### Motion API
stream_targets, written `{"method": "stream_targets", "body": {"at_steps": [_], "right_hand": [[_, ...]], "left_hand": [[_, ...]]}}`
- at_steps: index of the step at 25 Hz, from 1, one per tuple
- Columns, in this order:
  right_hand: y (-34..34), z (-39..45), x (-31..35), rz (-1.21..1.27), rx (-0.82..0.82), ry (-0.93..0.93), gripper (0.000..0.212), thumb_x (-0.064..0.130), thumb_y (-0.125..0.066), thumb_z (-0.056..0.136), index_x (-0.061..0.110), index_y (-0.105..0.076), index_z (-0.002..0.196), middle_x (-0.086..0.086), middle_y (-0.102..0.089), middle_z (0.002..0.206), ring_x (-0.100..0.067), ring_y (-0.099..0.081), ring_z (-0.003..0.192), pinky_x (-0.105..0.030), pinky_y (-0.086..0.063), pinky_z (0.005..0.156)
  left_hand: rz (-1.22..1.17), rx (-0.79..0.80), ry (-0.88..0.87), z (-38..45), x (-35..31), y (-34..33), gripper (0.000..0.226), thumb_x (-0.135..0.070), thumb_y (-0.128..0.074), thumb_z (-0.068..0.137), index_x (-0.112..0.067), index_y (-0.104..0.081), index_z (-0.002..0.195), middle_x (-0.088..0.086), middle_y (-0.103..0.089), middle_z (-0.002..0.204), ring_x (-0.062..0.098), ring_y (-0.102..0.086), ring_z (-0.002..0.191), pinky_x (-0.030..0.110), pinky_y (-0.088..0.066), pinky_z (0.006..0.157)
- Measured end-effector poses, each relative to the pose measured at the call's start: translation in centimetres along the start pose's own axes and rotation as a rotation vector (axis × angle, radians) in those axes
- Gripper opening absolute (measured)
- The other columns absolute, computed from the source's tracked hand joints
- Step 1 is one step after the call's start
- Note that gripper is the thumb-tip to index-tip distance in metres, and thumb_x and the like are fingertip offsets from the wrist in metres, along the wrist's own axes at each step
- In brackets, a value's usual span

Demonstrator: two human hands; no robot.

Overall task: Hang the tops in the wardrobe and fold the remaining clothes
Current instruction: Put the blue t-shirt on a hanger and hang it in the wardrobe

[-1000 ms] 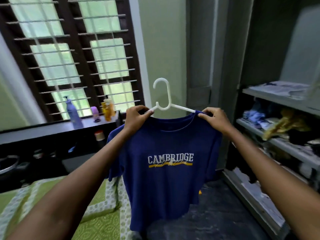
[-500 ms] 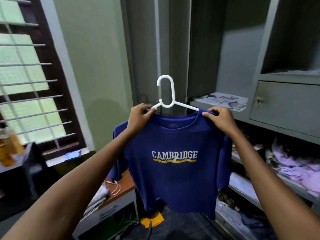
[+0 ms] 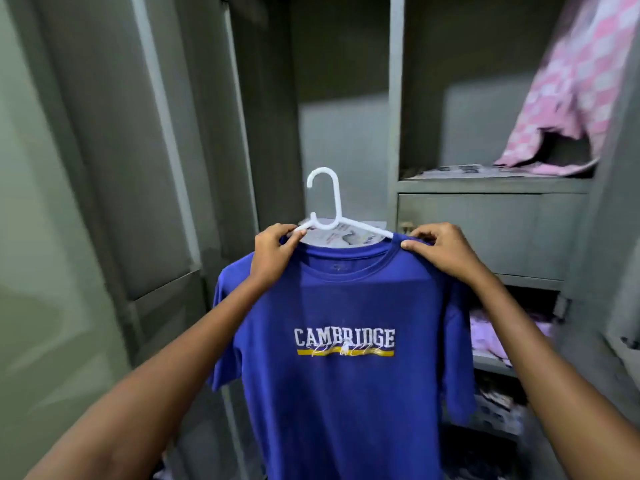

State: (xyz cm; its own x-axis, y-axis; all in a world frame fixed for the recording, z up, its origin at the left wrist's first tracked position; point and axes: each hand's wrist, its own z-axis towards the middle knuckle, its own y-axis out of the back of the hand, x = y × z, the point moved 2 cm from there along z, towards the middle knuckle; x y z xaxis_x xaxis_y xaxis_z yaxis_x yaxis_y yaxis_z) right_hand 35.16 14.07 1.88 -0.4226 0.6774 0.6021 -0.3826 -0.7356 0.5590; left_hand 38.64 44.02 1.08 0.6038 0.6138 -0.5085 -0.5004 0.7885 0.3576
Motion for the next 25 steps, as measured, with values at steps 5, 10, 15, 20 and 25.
{"method": "stream_targets", "body": {"at_steps": [5, 10, 15, 20, 25], "right_hand": [[3.6, -1.1, -0.5, -0.188, -0.035, -0.116, 0.017, 0.017, -0.067, 0.084, 0.026, -0.061, 0.071, -0.017, -0.066, 0.078, -0.016, -0.050, 0.068, -0.036, -0.044, 0.068], [7.8, -5.8, 0.4, -0.395, -0.206, -0.272, 0.011, 0.023, -0.063, 0.088, 0.020, -0.059, 0.077, -0.007, -0.058, 0.069, -0.023, -0.050, 0.068, -0.036, -0.041, 0.066], [10.8, -9.1, 4.4, -0.608, -0.369, -0.386, 0.016, 0.026, -0.058, 0.090, 0.012, -0.062, 0.087, -0.004, -0.056, 0.072, -0.026, -0.052, 0.076, -0.033, -0.040, 0.068], [13.2, -8.2, 8.6, -0.902, -0.434, -0.410, 0.021, 0.028, -0.052, 0.094, 0.010, -0.061, 0.097, -0.013, -0.063, 0.088, -0.034, -0.057, 0.089, -0.030, -0.031, 0.065], [15.8, -4.2, 11.6, -1.039, -0.544, -0.428, 0.023, 0.026, -0.052, 0.093, 0.005, -0.060, 0.097, -0.017, -0.063, 0.095, -0.039, -0.056, 0.093, -0.035, -0.037, 0.069]], "left_hand": [[-0.220, 0.116, -0.063, 3.5, 0.5, -6.6, 0.018, -0.019, -0.065, 0.088, -0.003, -0.072, 0.093, 0.006, -0.070, 0.086, 0.017, -0.058, 0.077, 0.019, -0.041, 0.070], [-0.383, 0.247, -0.144, 4.5, -3.3, -13.0, 0.017, -0.017, -0.064, 0.089, -0.002, -0.071, 0.088, 0.016, -0.065, 0.077, 0.019, -0.052, 0.070, 0.025, -0.033, 0.061], [-0.555, 0.317, -0.174, 5.0, -8.4, -16.9, 0.020, -0.020, -0.063, 0.089, -0.001, -0.071, 0.091, 0.013, -0.066, 0.081, 0.018, -0.052, 0.075, 0.023, -0.033, 0.065], [-0.713, 0.309, -0.134, 6.4, -11.9, -18.7, 0.019, -0.011, -0.061, 0.089, 0.000, -0.066, 0.103, 0.015, -0.066, 0.098, 0.025, -0.059, 0.089, 0.033, -0.044, 0.081], [-0.709, 0.350, -0.117, 9.0, -12.9, -18.7, 0.035, -0.013, -0.060, 0.090, 0.000, -0.056, 0.122, 0.014, -0.057, 0.124, 0.025, -0.052, 0.116, 0.028, -0.038, 0.098]]}}
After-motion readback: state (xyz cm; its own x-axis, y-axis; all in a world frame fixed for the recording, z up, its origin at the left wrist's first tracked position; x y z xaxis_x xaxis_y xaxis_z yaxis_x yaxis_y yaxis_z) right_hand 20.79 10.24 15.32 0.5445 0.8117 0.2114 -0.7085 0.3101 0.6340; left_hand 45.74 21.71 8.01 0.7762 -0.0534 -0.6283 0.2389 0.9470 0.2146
